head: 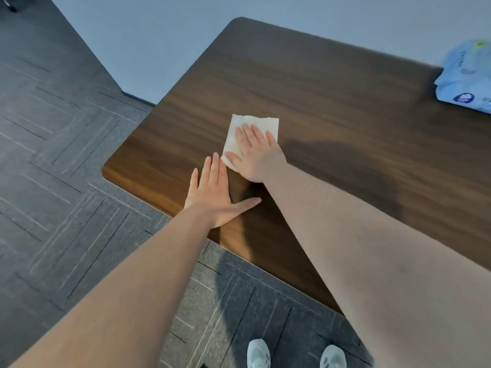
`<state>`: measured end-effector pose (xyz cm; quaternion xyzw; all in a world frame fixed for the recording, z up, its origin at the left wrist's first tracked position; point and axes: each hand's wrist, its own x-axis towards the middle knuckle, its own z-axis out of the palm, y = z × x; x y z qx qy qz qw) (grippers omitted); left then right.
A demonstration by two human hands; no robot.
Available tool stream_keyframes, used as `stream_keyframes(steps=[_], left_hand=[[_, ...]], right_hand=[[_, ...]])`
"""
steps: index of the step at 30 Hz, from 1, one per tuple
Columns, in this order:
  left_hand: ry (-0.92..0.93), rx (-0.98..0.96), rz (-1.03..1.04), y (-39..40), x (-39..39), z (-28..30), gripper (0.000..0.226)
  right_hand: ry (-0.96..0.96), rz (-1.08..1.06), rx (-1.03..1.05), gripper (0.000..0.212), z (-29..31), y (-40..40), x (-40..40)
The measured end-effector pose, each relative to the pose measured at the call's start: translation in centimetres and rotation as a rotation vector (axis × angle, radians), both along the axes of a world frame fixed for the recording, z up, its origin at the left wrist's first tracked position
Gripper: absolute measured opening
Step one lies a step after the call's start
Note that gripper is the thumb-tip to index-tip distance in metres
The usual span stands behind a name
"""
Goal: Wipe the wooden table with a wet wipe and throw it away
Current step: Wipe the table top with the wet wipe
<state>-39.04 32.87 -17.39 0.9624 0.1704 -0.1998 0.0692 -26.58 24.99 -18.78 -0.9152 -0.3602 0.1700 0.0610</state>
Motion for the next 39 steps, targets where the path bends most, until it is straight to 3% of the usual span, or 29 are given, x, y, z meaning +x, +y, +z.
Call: stream_keyframes(steps=[6,14,25,33,39], left_hand=[[0.033,0.078,-0.247,-3.3,0.1,1.4,0.114],[-0.033,-0.072,-0.468,-18.1,2.6,1.6,0.111],[0.005,-0.013,-0.838,-37.1,4.5,1.2,0.112],[-0.013,-0.017,-0.928,-44.9,5.0,0.7,0.114],[-0.030,0.026,-0.896,-45.7,4.7,0.0,0.111]], right_hand=[[0.044,-0.176,-0.033,0.067,0.3,-11.7,-2.1],[0.072,-0.540,-0.095,0.067,0.7,-31.8,-3.9],[0.057,-1.059,-0.145,0.070,0.3,-57.3,-9.9],[0.095,-1.299,-0.155,0.069,1.0,-67.8,-13.3],[0.112,-1.343,-0.168,0.069,1.1,-70.4,-14.2]])
